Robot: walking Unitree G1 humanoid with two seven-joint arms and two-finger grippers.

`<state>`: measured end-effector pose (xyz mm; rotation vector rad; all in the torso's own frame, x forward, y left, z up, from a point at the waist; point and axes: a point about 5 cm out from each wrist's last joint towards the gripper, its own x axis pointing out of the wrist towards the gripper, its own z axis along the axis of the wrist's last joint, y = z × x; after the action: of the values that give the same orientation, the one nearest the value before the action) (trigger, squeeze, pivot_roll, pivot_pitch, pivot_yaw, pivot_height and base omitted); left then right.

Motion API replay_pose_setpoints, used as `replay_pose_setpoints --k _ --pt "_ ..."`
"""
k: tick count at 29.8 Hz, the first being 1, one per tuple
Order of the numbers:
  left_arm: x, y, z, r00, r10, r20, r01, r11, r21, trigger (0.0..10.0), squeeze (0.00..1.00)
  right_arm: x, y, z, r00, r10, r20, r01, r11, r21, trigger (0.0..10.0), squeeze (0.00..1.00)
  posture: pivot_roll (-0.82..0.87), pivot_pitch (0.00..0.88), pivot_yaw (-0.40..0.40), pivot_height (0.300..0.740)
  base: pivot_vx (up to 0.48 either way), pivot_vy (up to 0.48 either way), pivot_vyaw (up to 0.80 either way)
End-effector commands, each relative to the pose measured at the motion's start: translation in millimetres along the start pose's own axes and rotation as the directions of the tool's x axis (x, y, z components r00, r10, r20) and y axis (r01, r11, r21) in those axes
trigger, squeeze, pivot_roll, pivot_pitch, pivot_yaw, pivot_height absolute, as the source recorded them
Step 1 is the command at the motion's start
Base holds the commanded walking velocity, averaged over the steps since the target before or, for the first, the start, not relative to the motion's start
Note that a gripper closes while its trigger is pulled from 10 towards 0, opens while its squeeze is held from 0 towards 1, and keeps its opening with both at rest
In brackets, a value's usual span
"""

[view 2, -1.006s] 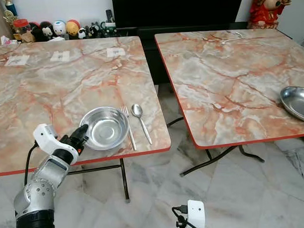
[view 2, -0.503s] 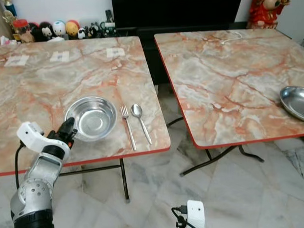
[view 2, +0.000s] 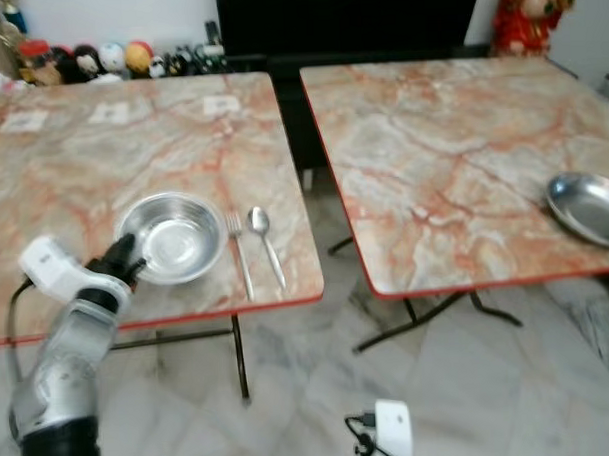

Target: Setting the table

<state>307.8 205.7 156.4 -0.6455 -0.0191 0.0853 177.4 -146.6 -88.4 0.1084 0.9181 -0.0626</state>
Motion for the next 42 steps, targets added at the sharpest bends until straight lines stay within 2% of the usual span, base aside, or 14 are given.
replay_pose_setpoints --k 1,16,23,35,41,42 --pt "-2.7 5.7 11 0.999 0.019 0.040 -0.019 1.000 0.020 10.0 0.00 0.8 6.7 3 1.000 0.015 0.012 -0.015 1.000 0.012 10.0 0.00 0.13 0.013 -0.047 0.740 0.000 -0.458 0.80" --pt "-0.3 1.9 15 0.999 0.008 0.050 -0.009 0.999 0.031 10.0 0.00 1.0 7.4 3 1.000 0.023 0.000 -0.023 1.000 0.022 10.0 0.00 0.14 0.011 -0.049 0.740 0.000 -0.456 0.03" --pt "0.8 3.3 18 0.998 0.014 0.059 -0.016 0.999 0.030 10.0 0.00 1.1 7.1 4 1.000 0.023 0.011 -0.023 1.000 -0.003 10.0 0.00 0.14 0.011 -0.048 0.740 0.000 -0.453 0.23" --pt "4.8 -1.3 23 0.998 -0.004 0.065 0.002 0.999 0.036 10.0 0.00 1.3 8.6 4 1.000 0.027 0.006 -0.027 0.999 0.027 10.0 0.00 0.13 0.004 -0.042 0.740 0.000 -0.447 0.13" --pt "6.7 -0.9 31 0.997 -0.023 0.068 0.018 0.997 0.078 10.0 0.00 1.6 8.8 5 1.000 0.025 0.008 -0.026 0.999 0.032 10.0 0.00 0.14 0.005 -0.038 0.740 0.000 -0.443 0.00" --pt "7.3 0.1 35 0.998 -0.033 0.063 0.026 0.994 0.108 10.0 0.00 1.7 8.8 6 1.000 0.024 0.010 -0.025 0.999 0.033 10.0 0.00 0.14 0.004 -0.036 0.740 0.000 -0.442 0.00"
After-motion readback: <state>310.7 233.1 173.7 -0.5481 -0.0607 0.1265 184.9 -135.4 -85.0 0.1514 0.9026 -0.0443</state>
